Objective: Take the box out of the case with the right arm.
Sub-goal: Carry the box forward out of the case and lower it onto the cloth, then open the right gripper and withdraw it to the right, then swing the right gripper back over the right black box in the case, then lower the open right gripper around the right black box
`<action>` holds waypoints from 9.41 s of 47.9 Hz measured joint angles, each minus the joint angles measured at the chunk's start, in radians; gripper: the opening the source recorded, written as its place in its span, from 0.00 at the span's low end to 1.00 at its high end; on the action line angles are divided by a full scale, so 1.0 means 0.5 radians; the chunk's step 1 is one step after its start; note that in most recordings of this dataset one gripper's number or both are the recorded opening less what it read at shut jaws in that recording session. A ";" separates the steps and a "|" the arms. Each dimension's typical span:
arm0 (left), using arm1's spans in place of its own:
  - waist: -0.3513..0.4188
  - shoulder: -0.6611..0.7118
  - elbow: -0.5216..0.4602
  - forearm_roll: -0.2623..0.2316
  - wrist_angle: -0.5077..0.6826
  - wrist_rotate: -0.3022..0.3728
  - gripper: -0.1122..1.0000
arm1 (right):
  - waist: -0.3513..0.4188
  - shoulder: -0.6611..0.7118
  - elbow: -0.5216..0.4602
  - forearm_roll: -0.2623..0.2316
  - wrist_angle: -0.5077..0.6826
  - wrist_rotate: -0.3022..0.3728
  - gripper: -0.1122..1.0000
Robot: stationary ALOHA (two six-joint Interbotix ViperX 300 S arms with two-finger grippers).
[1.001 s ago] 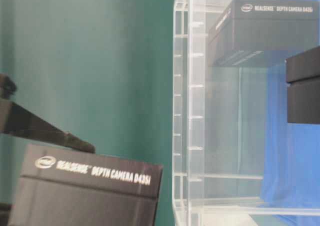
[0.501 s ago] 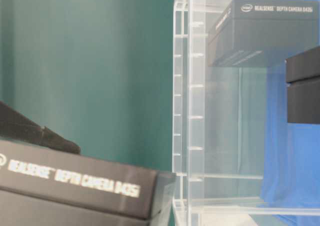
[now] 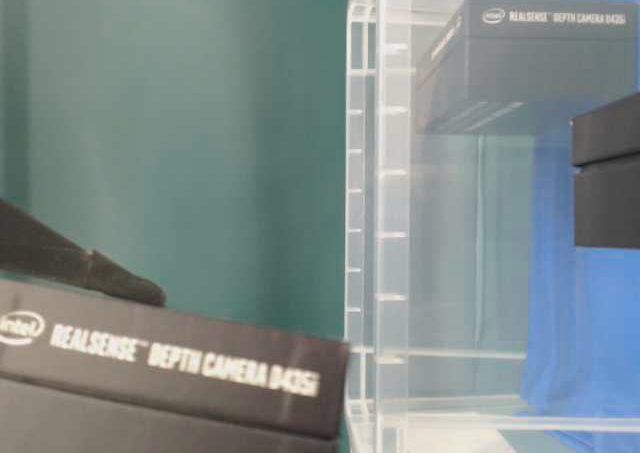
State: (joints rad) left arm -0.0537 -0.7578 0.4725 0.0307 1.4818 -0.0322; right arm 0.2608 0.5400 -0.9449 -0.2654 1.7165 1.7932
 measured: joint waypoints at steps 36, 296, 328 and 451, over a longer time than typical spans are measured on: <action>0.000 -0.003 0.000 0.000 0.000 -0.003 0.12 | -0.043 0.285 0.245 0.261 -0.347 0.080 0.71; 0.000 0.040 0.000 0.003 -0.012 0.003 0.12 | -0.994 -2.016 3.013 0.227 -0.736 -0.727 0.91; -0.003 0.040 0.000 0.003 -0.012 0.003 0.12 | -1.120 -2.013 3.016 0.245 -0.761 -0.847 0.91; 0.000 0.031 0.000 0.000 -0.006 0.006 0.12 | -0.951 -1.068 2.083 0.285 -0.927 -0.838 0.91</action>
State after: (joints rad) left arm -0.0537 -0.7424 0.4725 0.0307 1.4788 -0.0291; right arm -0.2148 0.0061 0.0966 -0.1227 1.2533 1.3744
